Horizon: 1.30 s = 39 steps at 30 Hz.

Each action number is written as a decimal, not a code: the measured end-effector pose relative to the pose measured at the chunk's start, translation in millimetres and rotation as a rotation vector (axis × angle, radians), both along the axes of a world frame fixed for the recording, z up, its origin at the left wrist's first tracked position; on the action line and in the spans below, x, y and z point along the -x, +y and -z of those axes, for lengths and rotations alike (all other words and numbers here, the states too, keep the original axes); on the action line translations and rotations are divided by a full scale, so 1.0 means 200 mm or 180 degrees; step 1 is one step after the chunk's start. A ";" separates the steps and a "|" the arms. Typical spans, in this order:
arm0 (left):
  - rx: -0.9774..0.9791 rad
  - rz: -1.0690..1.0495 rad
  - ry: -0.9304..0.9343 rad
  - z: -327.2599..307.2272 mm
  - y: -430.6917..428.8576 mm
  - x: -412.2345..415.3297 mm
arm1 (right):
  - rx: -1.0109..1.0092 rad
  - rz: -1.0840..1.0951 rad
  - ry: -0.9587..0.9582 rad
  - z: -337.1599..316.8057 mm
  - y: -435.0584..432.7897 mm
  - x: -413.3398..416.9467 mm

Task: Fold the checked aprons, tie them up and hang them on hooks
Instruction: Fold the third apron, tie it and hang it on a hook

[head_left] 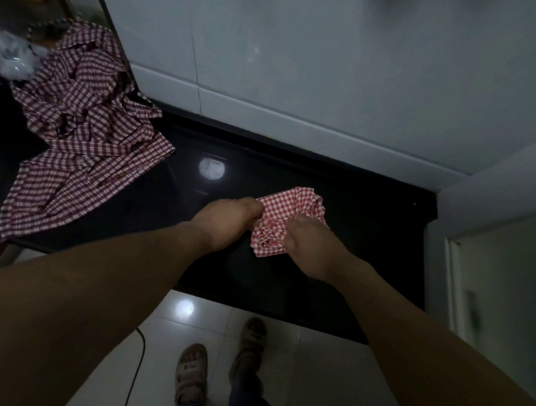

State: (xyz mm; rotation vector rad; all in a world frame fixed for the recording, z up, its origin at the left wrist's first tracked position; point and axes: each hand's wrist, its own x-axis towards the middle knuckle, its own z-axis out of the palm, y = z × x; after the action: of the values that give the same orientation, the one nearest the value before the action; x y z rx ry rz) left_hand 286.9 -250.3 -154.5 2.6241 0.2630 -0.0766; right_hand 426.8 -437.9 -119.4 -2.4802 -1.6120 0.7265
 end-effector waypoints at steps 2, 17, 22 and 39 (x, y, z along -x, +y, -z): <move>-0.0071 0.0122 0.0111 0.00 0.05 -0.02 | -0.0020 -0.0052 0.0072 0.04 -0.04 -0.03; -0.0403 0.0128 0.0313 0.00 0.06 -0.05 | -0.0342 -0.0148 0.0375 0.07 -0.10 -0.07; 0.0223 -0.0411 0.0428 -0.06 0.01 -0.01 | -0.0527 0.0928 0.1025 -0.08 -0.04 -0.03; 0.0159 0.0141 0.0059 -0.04 -0.10 -0.15 | -0.0177 0.1741 0.1983 0.06 -0.04 -0.40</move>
State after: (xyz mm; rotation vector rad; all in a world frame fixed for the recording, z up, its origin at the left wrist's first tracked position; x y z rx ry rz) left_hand 316.4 -270.1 -147.0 2.5807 0.2069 -0.1209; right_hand 506.8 -445.5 -131.8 -2.1653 -0.6928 1.1668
